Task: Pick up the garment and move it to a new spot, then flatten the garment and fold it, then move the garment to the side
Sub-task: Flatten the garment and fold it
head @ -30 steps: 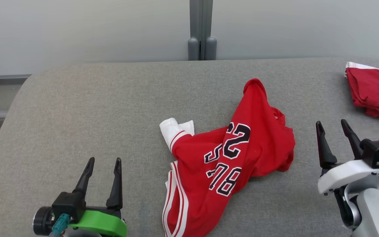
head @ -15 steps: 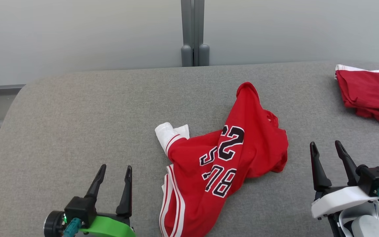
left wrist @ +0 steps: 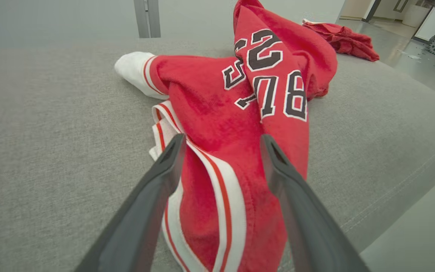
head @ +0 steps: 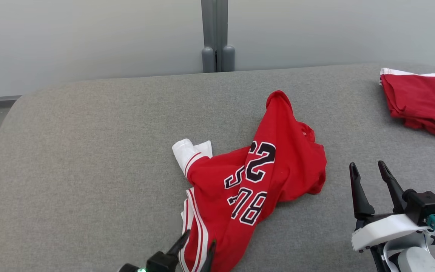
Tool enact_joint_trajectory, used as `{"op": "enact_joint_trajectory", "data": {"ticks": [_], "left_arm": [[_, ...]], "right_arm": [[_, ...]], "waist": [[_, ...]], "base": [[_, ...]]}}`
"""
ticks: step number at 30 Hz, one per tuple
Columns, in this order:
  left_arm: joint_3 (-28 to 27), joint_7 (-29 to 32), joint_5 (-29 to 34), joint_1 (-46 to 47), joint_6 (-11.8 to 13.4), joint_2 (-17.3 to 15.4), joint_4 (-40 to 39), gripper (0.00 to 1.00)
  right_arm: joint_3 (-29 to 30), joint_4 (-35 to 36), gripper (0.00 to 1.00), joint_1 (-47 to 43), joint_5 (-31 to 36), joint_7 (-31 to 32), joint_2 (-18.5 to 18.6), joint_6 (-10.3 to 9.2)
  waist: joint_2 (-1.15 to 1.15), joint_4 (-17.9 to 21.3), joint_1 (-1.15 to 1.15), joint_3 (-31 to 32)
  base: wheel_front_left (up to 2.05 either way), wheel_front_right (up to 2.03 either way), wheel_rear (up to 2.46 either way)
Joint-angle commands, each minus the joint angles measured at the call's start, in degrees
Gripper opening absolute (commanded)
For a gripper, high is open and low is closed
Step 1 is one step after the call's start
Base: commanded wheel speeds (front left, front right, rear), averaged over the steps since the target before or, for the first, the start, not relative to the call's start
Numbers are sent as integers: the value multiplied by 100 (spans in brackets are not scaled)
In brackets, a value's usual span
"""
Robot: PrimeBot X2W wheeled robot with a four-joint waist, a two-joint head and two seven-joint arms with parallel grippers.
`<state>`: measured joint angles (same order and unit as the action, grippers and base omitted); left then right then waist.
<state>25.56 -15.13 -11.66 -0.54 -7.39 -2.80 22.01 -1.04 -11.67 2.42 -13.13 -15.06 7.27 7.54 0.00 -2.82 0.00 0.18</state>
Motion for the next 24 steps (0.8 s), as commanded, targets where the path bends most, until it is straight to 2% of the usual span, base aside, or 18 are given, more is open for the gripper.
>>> {"op": "enact_joint_trajectory", "data": {"ticks": [1,9,10,11,14,15,19,24], "left_arm": [[150,1,-62,-16,-16,-29,173,100],[641,2,-361,250,-16,-59,920,100],[659,1,-410,294,-16,-59,977,78],[656,1,-456,335,-16,-59,1039,61],[702,2,-536,460,-17,-55,1268,19],[717,1,-562,488,-17,-54,1321,0],[771,1,-674,648,-17,-47,1501,0],[570,1,-673,935,-17,-83,1020,0]], "right_arm": [[-1,17,100,35,31,-14,7,-12],[73,51,100,100,54,-15,15,-12],[91,55,100,95,66,-14,9,-12],[97,56,100,93,70,-14,4,-12],[111,49,100,105,79,-15,2,-12],[112,44,100,111,82,-15,-2,-12],[114,35,100,124,85,-14,4,-12],[156,69,100,137,63,-15,45,-12]], "waist": [[0,75,0,-56],[0,244,0,-190],[0,256,0,-199],[0,264,0,-207],[0,287,0,-225],[0,295,0,-226],[0,321,0,-225],[0,320,0,-242]], "base": [[0,0,0],[0,0,0],[0,0,0],[0,0,0],[0,0,0],[0,0,0],[0,0,0],[0,0,0]]}}
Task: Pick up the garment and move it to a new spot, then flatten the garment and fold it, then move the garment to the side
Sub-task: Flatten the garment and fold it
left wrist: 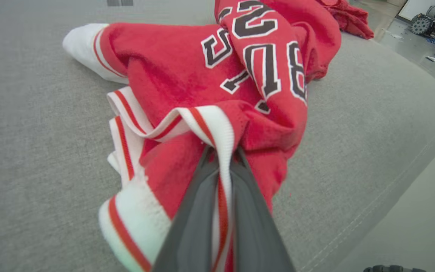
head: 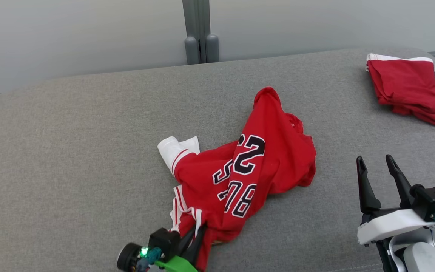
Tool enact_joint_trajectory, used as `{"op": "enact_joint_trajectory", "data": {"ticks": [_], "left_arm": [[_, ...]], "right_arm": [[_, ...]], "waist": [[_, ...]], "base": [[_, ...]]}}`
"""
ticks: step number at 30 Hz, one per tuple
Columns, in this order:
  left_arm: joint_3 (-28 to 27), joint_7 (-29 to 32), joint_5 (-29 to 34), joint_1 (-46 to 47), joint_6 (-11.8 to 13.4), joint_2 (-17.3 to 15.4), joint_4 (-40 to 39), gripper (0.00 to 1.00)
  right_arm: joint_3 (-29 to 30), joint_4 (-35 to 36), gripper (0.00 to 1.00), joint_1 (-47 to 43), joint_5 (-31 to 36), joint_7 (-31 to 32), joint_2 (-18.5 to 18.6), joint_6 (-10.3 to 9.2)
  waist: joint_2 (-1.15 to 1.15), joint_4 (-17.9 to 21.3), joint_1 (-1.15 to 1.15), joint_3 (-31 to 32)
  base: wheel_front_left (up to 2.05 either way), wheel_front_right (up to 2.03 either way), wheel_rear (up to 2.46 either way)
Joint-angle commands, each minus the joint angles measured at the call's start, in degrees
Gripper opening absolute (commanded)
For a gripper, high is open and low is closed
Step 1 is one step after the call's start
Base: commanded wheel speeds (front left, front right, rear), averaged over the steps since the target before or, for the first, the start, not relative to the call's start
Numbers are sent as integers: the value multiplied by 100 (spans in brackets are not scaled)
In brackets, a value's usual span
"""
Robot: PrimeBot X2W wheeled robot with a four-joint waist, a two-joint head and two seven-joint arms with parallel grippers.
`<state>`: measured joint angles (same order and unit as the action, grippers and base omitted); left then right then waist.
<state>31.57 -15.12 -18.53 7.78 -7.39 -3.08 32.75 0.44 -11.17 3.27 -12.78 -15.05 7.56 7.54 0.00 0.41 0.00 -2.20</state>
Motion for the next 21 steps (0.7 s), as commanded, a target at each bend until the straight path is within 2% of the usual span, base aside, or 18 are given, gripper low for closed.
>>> {"op": "enact_joint_trajectory", "data": {"ticks": [1,6,9,13,21], "left_arm": [[-62,0,54,170,-17,-92,-167,0],[-201,0,219,700,-17,-382,-698,0],[-208,0,255,1093,-17,-573,-760,0],[-116,0,272,1705,-17,-813,-614,0],[-97,1,-1,2608,-17,-988,110,0]], "right_arm": [[13,20,100,55,27,-16,19,-12],[34,27,100,93,26,-16,19,-12],[34,19,100,144,34,-16,-2,-12],[-2,-27,100,279,58,-16,-19,-12],[75,-57,100,542,101,-15,-26,-12]], "waist": [[0,-3,0,-8],[0,42,0,-75],[0,105,0,-168],[0,271,0,-373],[0,522,0,-858]], "base": [[0,0,0],[0,0,0],[0,0,0],[0,0,0],[0,0,0]]}}
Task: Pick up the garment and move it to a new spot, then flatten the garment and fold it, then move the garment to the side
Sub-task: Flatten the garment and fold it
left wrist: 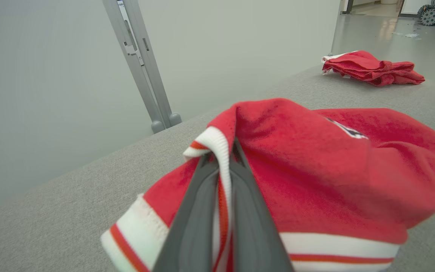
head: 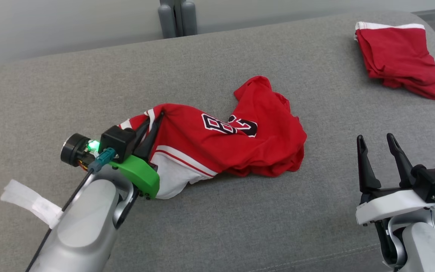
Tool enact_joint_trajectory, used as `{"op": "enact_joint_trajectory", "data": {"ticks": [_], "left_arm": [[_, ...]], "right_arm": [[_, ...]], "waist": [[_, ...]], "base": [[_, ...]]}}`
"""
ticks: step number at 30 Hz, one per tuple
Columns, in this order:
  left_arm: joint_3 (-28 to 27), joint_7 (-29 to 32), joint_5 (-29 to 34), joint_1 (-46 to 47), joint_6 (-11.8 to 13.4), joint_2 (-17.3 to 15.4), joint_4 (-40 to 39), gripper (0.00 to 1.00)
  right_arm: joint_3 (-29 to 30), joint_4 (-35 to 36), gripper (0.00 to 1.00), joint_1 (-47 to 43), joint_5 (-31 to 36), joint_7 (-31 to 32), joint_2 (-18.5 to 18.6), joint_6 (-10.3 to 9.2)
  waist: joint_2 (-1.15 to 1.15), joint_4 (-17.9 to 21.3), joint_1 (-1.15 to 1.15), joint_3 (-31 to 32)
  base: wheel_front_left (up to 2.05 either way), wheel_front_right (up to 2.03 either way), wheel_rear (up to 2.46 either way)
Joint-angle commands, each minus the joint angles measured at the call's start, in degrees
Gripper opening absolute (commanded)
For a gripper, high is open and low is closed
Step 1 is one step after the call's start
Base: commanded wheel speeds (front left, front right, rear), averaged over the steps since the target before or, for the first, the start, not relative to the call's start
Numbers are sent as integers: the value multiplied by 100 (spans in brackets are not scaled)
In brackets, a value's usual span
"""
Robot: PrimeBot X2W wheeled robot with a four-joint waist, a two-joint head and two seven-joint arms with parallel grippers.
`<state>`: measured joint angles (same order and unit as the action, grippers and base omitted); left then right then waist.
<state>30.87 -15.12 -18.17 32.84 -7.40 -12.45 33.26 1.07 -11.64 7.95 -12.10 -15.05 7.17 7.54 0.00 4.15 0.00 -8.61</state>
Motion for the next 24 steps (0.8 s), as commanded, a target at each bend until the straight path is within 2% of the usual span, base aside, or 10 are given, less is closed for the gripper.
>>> {"op": "enact_joint_trajectory", "data": {"ticks": [1,2,4,5,6,7,13,20,24], "left_arm": [[-26,0,-32,180,-16,-72,175,0],[-64,0,-35,286,-15,-62,279,4],[-181,0,-49,391,-5,-7,465,33],[-217,0,0,418,-5,11,546,44],[-298,0,20,465,15,56,584,66],[-354,0,54,476,21,82,636,100],[-681,0,268,276,19,253,552,100],[-1317,1,417,-499,53,387,-416,100],[-1562,1,558,-1250,56,478,-957,100]], "right_arm": [[21,-16,100,93,35,-16,16,-12],[33,-21,100,115,36,-16,17,-12],[61,-39,100,147,46,-15,13,-12],[67,-44,100,156,55,-15,8,-12],[75,-43,100,164,76,-16,-6,-12],[72,-46,100,166,89,-15,-18,-12],[77,-110,100,157,122,-16,-55,-12],[44,-179,100,12,84,-15,-85,-12],[60,-199,100,-92,53,-16,-106,-12]], "waist": [[0,163,0,-262],[0,171,0,-305],[0,171,0,-359],[0,169,0,-376],[0,160,0,-394],[0,150,0,-403],[0,1,0,-335],[0,-201,0,-82],[0,-286,0,45]], "base": [[0,0,0],[0,0,0],[0,0,0],[0,0,0],[0,0,0],[0,0,0],[0,0,0],[0,0,0],[0,0,0]]}}
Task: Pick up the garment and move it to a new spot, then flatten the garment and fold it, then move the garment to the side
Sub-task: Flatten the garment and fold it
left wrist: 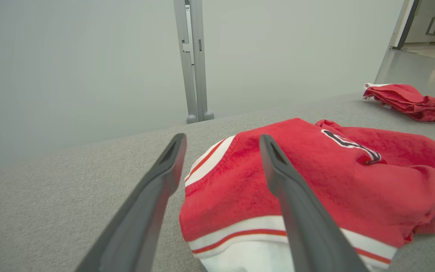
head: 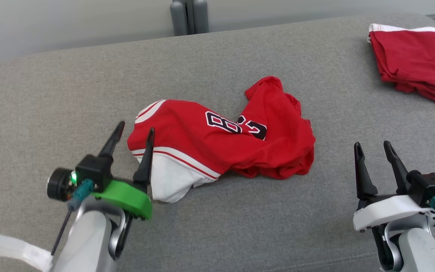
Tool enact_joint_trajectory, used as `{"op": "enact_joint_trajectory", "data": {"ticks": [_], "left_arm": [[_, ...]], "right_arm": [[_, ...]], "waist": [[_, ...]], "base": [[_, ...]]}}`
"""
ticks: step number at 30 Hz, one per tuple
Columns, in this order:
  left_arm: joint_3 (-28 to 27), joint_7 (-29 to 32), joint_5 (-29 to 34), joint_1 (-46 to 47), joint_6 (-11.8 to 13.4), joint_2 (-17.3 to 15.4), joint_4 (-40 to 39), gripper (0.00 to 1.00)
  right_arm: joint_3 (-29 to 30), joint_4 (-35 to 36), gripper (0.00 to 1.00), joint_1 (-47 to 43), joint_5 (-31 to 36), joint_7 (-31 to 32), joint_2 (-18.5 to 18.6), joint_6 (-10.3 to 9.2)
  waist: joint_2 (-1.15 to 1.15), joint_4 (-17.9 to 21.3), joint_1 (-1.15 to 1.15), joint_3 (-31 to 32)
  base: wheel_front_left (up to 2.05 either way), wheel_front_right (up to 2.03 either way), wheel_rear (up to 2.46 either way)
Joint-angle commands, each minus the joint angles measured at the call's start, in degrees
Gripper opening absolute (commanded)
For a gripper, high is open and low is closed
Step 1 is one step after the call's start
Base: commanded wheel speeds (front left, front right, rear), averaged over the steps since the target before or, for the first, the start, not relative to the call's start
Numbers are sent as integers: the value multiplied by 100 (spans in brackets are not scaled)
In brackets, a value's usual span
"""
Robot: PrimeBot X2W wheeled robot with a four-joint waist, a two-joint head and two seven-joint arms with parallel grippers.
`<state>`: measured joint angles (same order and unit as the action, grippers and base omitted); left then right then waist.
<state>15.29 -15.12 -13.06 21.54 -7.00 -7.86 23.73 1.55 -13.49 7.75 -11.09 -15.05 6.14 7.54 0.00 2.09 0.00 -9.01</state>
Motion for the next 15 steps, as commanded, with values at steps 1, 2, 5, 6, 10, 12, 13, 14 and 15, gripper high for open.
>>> {"op": "enact_joint_trajectory", "data": {"ticks": [1,2,5,6,10,12,13,14,15], "left_arm": [[-14,1,91,-267,9,18,-36,100],[-35,0,125,-407,2,26,-91,100],[-69,0,158,-777,-18,74,-132,100],[-59,0,144,-901,-26,90,-94,100],[1,0,148,-1122,-41,148,67,100],[48,0,128,-1174,-46,186,238,100],[68,0,115,-1154,-49,211,314,100],[89,1,88,-1134,-52,228,397,100],[134,1,81,-1119,-55,238,504,100]], "right_arm": [[13,-17,100,-80,-50,-15,-7,-12],[12,-14,100,-96,-42,-15,-17,-12],[9,-20,100,-145,-37,-16,-30,-12],[6,-16,100,-155,-41,-15,-27,-12],[-24,-3,100,-140,-54,-16,20,-12],[-24,11,100,-142,-44,-15,42,-12],[-26,17,100,-139,-44,-15,54,-12],[-32,22,100,-137,-43,-15,58,-12],[-47,21,100,-129,-38,-16,59,-12]], "waist": [[0,-92,0,103],[0,-101,0,121],[0,-115,0,149],[0,-112,0,153],[0,-78,0,131],[0,-57,0,108],[0,-46,0,95],[0,-34,0,87],[0,-10,0,81]], "base": [[0,0,0],[0,0,0],[0,0,0],[0,0,0],[0,0,0],[0,0,0],[0,0,0],[0,0,0],[0,0,0]]}}
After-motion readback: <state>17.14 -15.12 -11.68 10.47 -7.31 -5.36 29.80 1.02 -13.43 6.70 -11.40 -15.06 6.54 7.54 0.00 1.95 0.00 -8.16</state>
